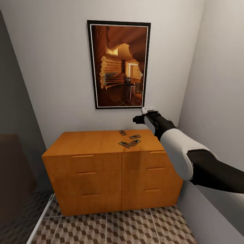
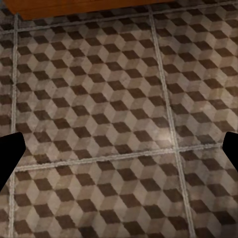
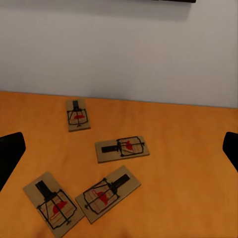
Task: Take the four mousetraps from the cabinet in the bathroom and place them on the bathroom floor. Make sure all four end up on the same floor surface, and ensure that at least two of them are either under or directly next to the same bathroom sink.
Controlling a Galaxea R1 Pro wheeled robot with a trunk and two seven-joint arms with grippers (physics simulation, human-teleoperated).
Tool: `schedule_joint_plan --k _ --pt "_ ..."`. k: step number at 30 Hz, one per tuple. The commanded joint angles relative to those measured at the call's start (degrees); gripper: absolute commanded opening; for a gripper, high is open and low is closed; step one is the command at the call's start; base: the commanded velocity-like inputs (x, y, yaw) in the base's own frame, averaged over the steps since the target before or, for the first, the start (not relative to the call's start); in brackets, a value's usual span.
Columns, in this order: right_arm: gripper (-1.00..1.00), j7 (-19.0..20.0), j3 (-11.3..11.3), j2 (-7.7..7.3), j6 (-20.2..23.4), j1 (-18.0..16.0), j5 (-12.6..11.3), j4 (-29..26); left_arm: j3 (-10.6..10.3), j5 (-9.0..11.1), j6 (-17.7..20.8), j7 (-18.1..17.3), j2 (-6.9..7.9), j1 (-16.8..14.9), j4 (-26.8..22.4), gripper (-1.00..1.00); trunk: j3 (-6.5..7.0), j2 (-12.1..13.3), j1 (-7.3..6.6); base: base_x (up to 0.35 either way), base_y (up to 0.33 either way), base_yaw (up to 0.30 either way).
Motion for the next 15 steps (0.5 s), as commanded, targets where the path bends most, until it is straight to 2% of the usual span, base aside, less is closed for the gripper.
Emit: schedule_joint_plan --k 1,14,15 --pt "1.0 -0.07 0.06 0.02 -0.02 -0.03 0.35 0.24 -0.17 0.0 -0.19 -0.01 0.03 -0.03 0.04 1.0 -0.06 -0.03 0.0 0.0 0.0 0.0" --pt "1.0 0.01 0.1 0.02 -1.7 -0.03 0.33 2.13 -0.14 0.0 -0.19 -0.01 0.03 -0.03 0.04 1.0 -0.06 -0.03 0.0 0.0 0.0 0.0" --pt "1.0 0.87 0.08 0.02 -2.28 -0.03 0.33 2.44 -0.15 0.0 -0.19 -0.01 0.03 -0.05 0.04 1.0 -0.06 -0.03 0.0 0.0 0.0 0.0"
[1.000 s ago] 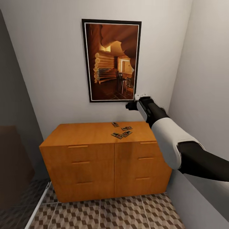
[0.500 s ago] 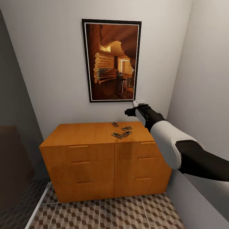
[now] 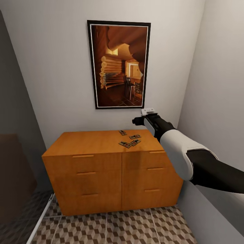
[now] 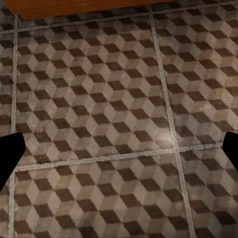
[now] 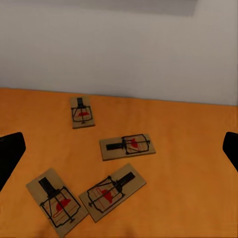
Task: Take the four mousetraps from the cabinet in the bathroom and place them on the bathroom floor. Make sure all four end up on the same floor surface, and ensure that at least two of them are either under or directly next to the same bathroom sink.
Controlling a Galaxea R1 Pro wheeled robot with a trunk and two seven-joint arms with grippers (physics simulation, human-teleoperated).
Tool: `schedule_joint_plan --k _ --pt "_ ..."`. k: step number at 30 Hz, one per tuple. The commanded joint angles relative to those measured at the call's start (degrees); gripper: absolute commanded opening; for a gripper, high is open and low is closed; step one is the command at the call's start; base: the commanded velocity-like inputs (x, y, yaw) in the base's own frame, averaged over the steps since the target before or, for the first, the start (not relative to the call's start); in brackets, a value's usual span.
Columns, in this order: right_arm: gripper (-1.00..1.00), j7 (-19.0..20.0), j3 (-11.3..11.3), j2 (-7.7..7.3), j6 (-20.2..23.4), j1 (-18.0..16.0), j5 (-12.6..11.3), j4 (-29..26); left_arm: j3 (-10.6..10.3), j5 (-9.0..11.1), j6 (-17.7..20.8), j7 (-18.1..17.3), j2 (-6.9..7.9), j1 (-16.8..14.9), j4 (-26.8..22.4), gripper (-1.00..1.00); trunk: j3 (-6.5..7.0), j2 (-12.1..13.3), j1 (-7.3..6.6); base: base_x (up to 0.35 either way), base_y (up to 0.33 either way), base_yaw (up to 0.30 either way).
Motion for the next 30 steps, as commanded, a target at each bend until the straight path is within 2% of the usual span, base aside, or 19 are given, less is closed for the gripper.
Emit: schedule_joint_plan --k 1,12,30 --pt "1.0 0.41 0.05 0.02 0.13 -0.03 0.36 0.02 -0.17 0.0 -0.19 -0.01 0.03 -0.03 0.04 1.0 -0.06 -0.03 0.0 0.0 0.0 0.0" --pt "1.0 4.06 0.02 0.02 -0.65 -0.03 0.43 0.53 -0.19 0.0 -0.19 -0.01 0.03 -0.04 0.04 1.0 -0.06 -0.03 0.0 0.0 0.0 0.0" --pt "1.0 4.37 0.02 0.02 -3.65 -0.03 0.52 3.55 -0.18 0.0 -0.19 -0.04 0.03 -0.04 0.02 1.0 -0.06 -0.03 0.0 0.0 0.111 0.0"
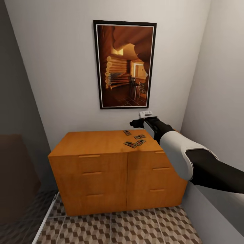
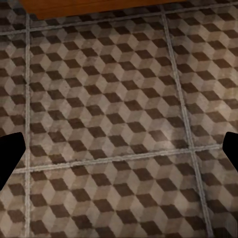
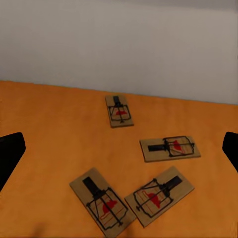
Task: Take the four mousetraps from the cabinet in the bathroom and place them on the bathroom floor. Make sure all four end up on the same floor surface, and ensure that at least two of them are either under or directly next to the same bathroom sink.
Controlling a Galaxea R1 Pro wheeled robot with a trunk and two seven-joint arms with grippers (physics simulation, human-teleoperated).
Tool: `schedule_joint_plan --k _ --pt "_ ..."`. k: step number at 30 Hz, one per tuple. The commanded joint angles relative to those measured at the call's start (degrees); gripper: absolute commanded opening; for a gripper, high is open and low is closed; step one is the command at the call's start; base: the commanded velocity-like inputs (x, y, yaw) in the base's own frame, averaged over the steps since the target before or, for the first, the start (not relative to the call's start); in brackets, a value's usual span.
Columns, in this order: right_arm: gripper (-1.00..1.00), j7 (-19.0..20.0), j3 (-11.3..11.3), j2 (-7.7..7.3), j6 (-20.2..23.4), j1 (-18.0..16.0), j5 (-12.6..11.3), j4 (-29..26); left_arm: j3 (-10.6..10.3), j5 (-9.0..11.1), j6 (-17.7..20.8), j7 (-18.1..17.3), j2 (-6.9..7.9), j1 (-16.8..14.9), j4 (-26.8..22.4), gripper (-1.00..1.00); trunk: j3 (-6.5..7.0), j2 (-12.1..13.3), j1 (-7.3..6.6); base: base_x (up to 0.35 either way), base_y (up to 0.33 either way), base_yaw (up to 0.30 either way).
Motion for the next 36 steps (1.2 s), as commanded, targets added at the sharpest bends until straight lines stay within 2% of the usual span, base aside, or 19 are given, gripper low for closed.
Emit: schedule_joint_plan --k 1,13,28,36 --pt "1.0 0.21 0.05 0.0 0.22 -0.02 0.39 -0.02 -0.17 0.0 -0.18 0.0 0.03 -0.05 0.04 1.0 -0.06 -0.04 0.0 0.0 0.048 0.0" --pt "1.0 0.24 0.04 0.0 -0.62 -0.02 0.4 0.62 -0.17 0.0 -0.18 0.0 0.03 -0.02 0.06 1.0 -0.06 -0.04 0.0 0.022 0.013 0.0" --pt "1.0 0.26 0.05 0.0 -0.85 -0.02 0.4 1.8 -0.14 0.0 -0.1 -0.15 0.03 -0.02 0.02 1.0 -0.06 -0.04 0.0 0.175 0.0 0.0" --pt "1.0 0.23 0.05 0.0 -3.66 -0.02 0.4 4.6 -0.14 0.0 -0.1 -0.15 0.03 -0.03 -0.03 1.0 -0.06 -0.04 0.0 0.041 0.0 0.0"
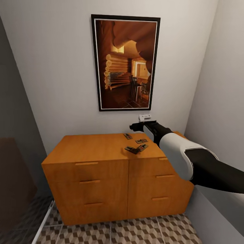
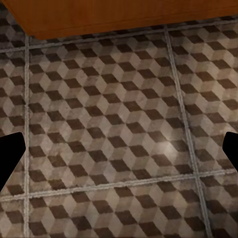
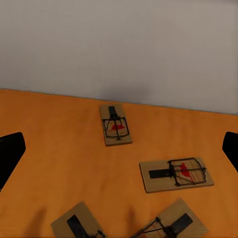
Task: Take the four mousetraps from the cabinet in the bathroom and place them on the bathroom floor. Make sure all four end up on the same floor surface, and ensure that at least two of them are either under or directly next to the same bathroom sink.
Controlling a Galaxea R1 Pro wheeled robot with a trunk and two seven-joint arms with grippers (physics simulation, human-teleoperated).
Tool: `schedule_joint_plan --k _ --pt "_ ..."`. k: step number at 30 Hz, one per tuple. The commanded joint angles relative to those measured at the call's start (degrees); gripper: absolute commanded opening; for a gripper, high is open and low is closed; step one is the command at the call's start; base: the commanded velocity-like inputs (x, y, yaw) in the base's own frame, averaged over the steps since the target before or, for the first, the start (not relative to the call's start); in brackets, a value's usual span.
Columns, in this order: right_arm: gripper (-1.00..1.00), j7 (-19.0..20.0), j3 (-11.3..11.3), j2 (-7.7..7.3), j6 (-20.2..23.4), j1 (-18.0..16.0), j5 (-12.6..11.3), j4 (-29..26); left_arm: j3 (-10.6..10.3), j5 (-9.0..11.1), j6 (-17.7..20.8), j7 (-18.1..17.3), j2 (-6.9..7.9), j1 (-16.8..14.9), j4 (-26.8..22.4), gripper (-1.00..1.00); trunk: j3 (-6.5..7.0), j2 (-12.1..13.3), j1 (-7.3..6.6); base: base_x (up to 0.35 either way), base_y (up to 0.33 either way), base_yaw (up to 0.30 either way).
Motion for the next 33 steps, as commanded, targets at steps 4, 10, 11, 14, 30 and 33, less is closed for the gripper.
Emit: schedule_joint_plan --k 4,10,11,14,30,33 --pt "1.0 0.23 0.09 0.0 -0.67 -0.02 0.39 1.63 -0.19 0.0 -0.2 -0.02 0.03 -0.03 0.03 1.0 -0.06 -0.04 0.0 0.004 0.0 0.0" --pt "1.0 0.25 0.12 0.0 -2.18 -0.02 0.33 3.24 -0.2 0.0 -0.18 -0.02 0.03 -0.06 0.03 1.0 -0.06 -0.04 0.0 0.001 0.0 0.0" --pt "1.0 0.25 0.12 0.0 -2.32 -0.02 0.32 3.35 -0.2 0.0 -0.18 -0.02 0.03 -0.06 0.03 1.0 -0.06 -0.04 0.0 0.0 0.0 0.0" --pt "1.0 0.25 0.13 0.0 -2.6 0.02 0.31 3.55 -0.2 0.0 -0.18 -0.02 0.03 -0.05 0.06 1.0 -0.06 -0.04 0.0 0.0 0.0 0.0" --pt "1.0 0.25 0.12 0.0 -3.27 0.95 0.3 3.79 -0.2 -0.01 -0.21 -0.02 0.03 -0.02 0.08 1.0 -0.06 -0.04 0.0 0.0 0.0 0.0" --pt "1.0 0.25 0.09 0.0 -3.71 1.52 0.3 3.78 -0.2 -0.01 -0.19 -0.02 0.03 -0.02 0.08 1.0 -0.06 -0.04 0.0 0.0 0.0 0.0"
